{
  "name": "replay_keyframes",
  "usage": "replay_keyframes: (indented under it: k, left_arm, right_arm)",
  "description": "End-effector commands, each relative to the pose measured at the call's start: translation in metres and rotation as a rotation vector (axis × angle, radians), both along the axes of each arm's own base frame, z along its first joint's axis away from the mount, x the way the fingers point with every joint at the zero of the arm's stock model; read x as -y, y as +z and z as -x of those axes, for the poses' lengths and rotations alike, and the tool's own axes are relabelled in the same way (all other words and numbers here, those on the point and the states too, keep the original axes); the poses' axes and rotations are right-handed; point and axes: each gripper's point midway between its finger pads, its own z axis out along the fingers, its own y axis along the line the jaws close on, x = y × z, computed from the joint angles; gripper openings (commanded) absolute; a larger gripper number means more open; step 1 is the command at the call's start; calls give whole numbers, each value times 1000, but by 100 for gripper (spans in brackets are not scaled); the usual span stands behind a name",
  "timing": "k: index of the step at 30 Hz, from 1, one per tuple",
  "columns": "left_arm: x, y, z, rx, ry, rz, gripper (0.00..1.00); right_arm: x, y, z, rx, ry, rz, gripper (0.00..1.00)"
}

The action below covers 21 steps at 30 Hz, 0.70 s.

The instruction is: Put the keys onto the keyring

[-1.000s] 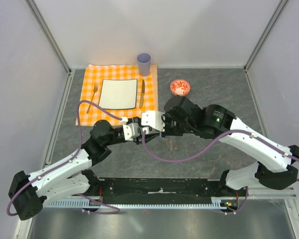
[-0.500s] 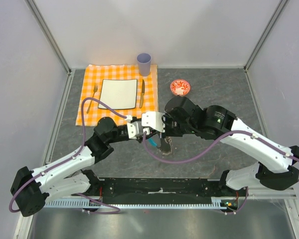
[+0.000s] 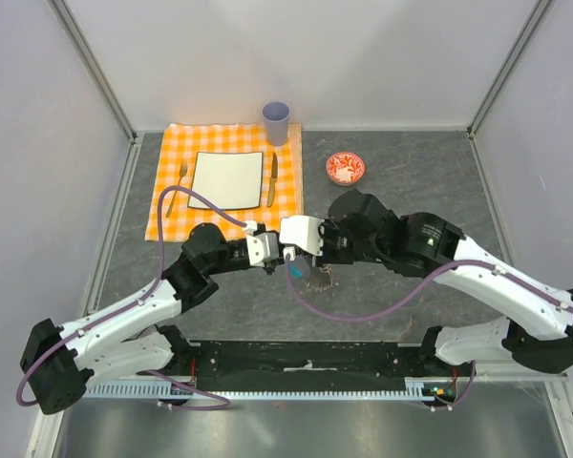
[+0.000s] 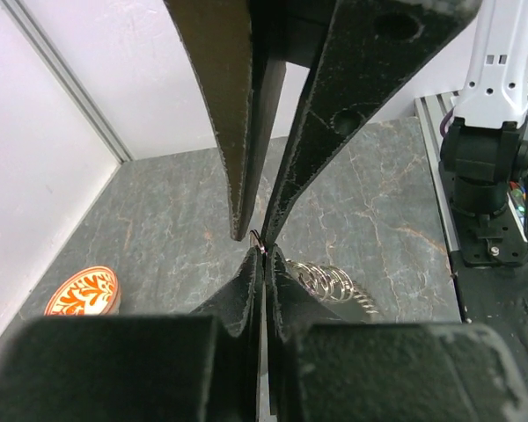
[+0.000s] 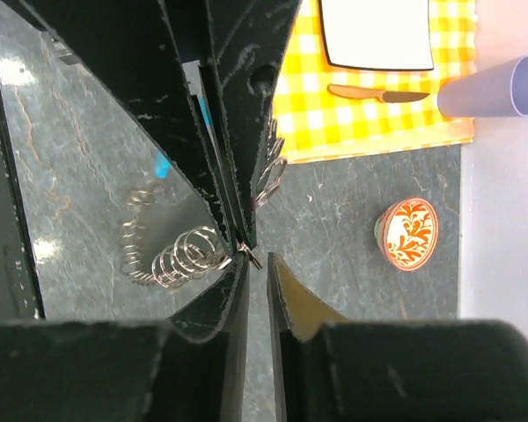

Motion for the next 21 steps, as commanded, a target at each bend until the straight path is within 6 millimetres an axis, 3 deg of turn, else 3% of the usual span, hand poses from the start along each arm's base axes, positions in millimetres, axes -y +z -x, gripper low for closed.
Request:
replay_keyframes:
  k: [1, 5, 7, 11, 21]
  left_arm:
    - [-9, 33, -15, 58, 112, 116, 2]
    - [-14, 35, -12, 46, 120, 189, 2]
    - [-17, 47, -8, 55, 109, 260, 2]
    - [-25, 57, 3, 70, 73, 375, 2]
    - [-28, 74, 16, 83, 14, 448, 2]
  right_arm:
    - [0, 29, -1, 59, -46, -187, 27]
    - [13, 38, 8, 78, -56, -335, 31]
    - [16, 47, 8, 94, -73, -419, 31]
    - [31, 35, 8, 97, -106, -488, 26]
    - [11, 35, 8, 39, -5, -674, 26]
